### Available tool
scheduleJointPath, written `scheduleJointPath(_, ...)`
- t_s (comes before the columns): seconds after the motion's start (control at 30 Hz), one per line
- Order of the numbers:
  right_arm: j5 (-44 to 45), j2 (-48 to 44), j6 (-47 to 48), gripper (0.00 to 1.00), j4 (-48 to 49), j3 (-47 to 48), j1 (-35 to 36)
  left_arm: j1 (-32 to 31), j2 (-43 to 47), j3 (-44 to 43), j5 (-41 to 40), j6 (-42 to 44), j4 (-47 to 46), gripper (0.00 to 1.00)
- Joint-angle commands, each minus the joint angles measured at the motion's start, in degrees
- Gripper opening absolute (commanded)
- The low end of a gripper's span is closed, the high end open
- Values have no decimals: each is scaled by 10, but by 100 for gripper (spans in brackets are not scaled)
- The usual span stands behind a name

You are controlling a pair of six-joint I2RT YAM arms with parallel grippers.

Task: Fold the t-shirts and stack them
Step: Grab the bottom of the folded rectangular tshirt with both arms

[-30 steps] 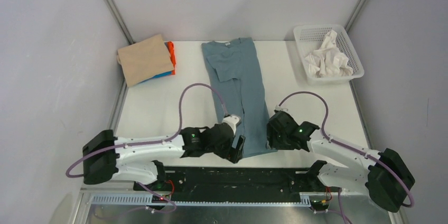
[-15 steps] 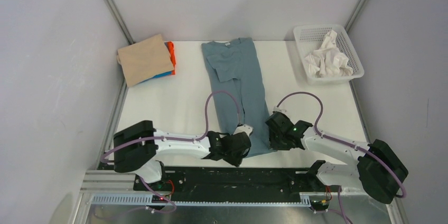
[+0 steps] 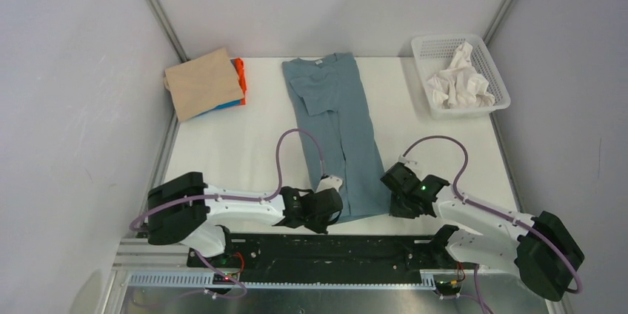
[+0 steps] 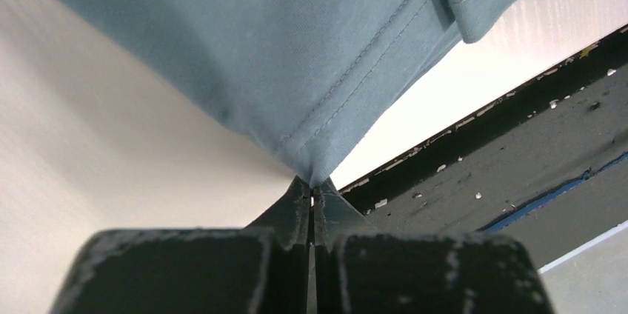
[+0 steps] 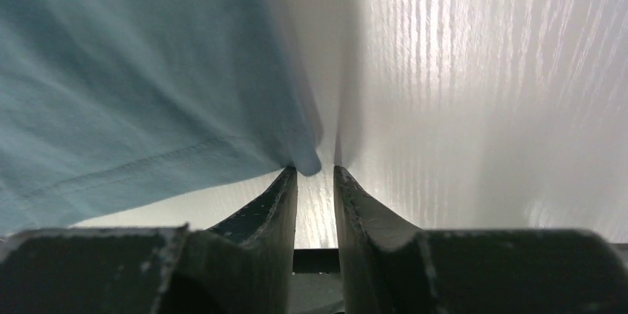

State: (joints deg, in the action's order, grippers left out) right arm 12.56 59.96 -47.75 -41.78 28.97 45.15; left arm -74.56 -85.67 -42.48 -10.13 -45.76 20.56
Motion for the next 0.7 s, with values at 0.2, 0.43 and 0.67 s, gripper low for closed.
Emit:
scheduleJointPath(0.2, -54, -25, 5, 22, 62, -26, -5, -22, 25, 46, 5, -38, 61, 0)
scheduleJointPath(0.43, -87, 5, 17, 22, 95, -31, -8, -31, 4, 41, 2, -46, 60, 0)
scheduleJointPath(0.67, -55, -17, -17, 23, 56, -34, -20, -31, 11, 53, 6, -51, 61, 0)
